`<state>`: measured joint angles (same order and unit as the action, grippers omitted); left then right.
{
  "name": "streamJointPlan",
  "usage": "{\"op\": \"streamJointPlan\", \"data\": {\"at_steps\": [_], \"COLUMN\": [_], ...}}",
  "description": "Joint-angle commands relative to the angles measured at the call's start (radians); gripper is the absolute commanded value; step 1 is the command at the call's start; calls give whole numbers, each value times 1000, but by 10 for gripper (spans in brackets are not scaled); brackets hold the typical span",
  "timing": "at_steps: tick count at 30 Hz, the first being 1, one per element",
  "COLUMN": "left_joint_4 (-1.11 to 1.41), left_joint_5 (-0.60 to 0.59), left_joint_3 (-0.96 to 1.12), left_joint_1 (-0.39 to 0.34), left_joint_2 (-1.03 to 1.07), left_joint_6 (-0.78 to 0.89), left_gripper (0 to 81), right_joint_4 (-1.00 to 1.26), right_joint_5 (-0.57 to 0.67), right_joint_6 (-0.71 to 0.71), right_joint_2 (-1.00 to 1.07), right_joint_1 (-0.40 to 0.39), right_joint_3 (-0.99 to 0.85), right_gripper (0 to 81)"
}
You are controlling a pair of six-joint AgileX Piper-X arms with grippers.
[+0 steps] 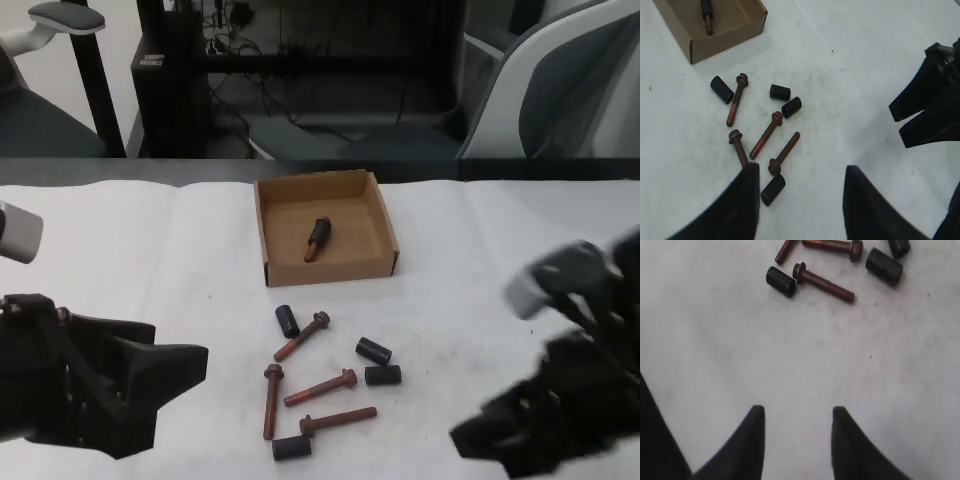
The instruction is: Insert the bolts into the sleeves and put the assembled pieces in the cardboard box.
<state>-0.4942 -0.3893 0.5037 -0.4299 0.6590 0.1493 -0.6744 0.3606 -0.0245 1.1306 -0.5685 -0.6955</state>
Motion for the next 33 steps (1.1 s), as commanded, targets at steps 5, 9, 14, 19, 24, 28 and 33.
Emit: {"op": "streamJointPlan", "data": {"at_steps": [5, 9, 14, 19, 24, 28, 33], "left_joint_4": [11, 11, 14, 14, 30, 79, 118], "left_joint_5": [0, 0, 0, 4, 6, 6, 6], "left_joint_3": [0, 0, 0, 0, 0, 0, 0], "left_joint_1": [-1, -1, -1, -1, -1, -1, -1], "left_joint_2": [-9, -9, -9, -9, -9, -9, -9], "left_joint_6": [1, 1, 2, 0, 0, 0, 0], "left_gripper": [515, 515, 515, 515, 515, 515, 515], "right_joint_4": [-87, -133, -143, -136, -97, -61, -18], "right_joint_5": [-39, -122, -192, -244, -251, -251, -251], "right_joint_6": [-393, -579, -769, -918, -1013, -1018, -1023], "right_joint_2": [261, 388, 508, 595, 639, 657, 661], "right_joint_1": [2, 2, 2, 2, 2, 2, -2], "right_joint_3": [-197, -296, -383, -424, -425, -425, -425], "right_gripper": [433, 433, 433, 433, 433, 433, 433]}}
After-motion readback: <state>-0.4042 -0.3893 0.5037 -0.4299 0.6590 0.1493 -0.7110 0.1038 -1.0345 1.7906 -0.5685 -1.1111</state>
